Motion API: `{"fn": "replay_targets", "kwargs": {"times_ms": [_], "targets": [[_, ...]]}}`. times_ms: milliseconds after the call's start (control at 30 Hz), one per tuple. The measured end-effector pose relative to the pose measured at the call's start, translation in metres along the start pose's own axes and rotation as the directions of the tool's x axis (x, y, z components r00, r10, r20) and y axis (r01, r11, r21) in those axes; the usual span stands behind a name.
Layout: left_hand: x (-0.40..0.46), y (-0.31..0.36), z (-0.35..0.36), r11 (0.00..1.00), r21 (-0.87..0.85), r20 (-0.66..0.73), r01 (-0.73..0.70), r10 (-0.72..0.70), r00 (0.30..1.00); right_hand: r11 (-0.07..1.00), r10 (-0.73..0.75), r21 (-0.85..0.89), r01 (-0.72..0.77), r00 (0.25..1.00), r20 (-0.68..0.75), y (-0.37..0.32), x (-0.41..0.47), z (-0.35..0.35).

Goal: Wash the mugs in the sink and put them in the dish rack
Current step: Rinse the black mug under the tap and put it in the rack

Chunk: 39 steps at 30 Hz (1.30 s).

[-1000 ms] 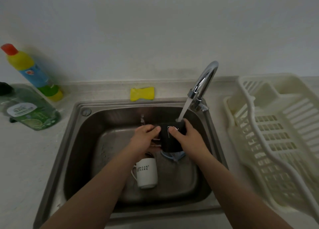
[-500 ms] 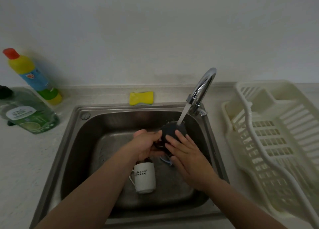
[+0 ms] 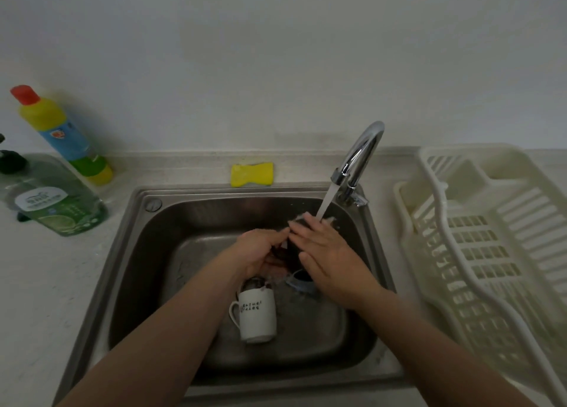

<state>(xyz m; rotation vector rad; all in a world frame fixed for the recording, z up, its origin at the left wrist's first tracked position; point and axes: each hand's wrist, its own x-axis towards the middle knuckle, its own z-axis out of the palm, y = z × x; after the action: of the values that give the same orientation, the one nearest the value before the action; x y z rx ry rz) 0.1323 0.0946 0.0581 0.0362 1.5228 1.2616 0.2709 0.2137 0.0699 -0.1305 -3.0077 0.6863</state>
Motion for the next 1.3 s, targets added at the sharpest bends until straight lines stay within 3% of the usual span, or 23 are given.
{"fn": "replay_targets", "kwargs": {"times_ms": [100, 200, 267, 400, 533, 667, 833, 967, 1133, 1233, 1300], "targets": [[0.001, 0.001, -0.005, 0.999, -0.036, 0.027, -0.026, 0.027, 0.999, 0.998, -0.066, -0.012, 0.067, 0.995, 0.068, -0.005, -0.027, 0.008], [0.0, 0.001, -0.002, 0.999, -0.04, 0.002, -0.036, 0.036, 0.999, 0.968, 0.151, 0.212, -0.135, 0.987, -0.063, 0.004, -0.008, 0.008], [0.0, 0.003, 0.0, 0.996, -0.085, -0.036, -0.03, 0.027, 0.999, 0.902, 0.291, 0.352, -0.25, 0.955, -0.066, -0.001, -0.004, 0.012], [0.0, -0.001, -0.006, 0.997, -0.058, -0.034, -0.042, 0.04, 0.999, 0.886, 0.282, 0.386, -0.257, 0.959, -0.009, -0.016, -0.031, 0.025], [-0.004, -0.003, 0.003, 0.994, -0.034, -0.027, -0.105, 0.104, 0.994, 0.66, 0.547, 0.595, -0.458, 0.837, 0.037, -0.006, -0.001, 0.013], [-0.005, -0.001, 0.002, 0.977, -0.021, -0.013, -0.214, 0.214, 0.977, 0.826, 0.446, 0.415, -0.381, 0.892, -0.069, -0.022, -0.026, 0.018], [-0.004, -0.004, 0.007, 0.971, -0.066, -0.073, -0.23, 0.225, 0.972, 0.9, 0.395, 0.277, -0.337, 0.899, -0.188, -0.015, -0.004, 0.011], [-0.002, -0.005, -0.003, 0.979, -0.07, -0.038, -0.192, 0.19, 0.981, 0.978, 0.159, -0.117, -0.17, 0.982, -0.097, -0.025, -0.032, 0.029], [-0.001, -0.008, -0.001, 0.988, -0.023, -0.051, -0.151, 0.15, 0.987, 0.972, 0.126, -0.191, -0.138, 0.989, -0.076, -0.014, 0.004, 0.017], [0.003, -0.013, -0.011, 0.995, -0.012, -0.047, -0.101, 0.1, 0.994, 0.93, -0.032, -0.367, 0.034, 0.999, 0.011, -0.011, -0.02, 0.03], [0.002, -0.017, -0.012, 0.996, 0.012, -0.043, -0.087, 0.088, 0.995, 0.949, -0.047, -0.309, 0.063, 0.997, 0.059, -0.001, -0.018, 0.025]]}}
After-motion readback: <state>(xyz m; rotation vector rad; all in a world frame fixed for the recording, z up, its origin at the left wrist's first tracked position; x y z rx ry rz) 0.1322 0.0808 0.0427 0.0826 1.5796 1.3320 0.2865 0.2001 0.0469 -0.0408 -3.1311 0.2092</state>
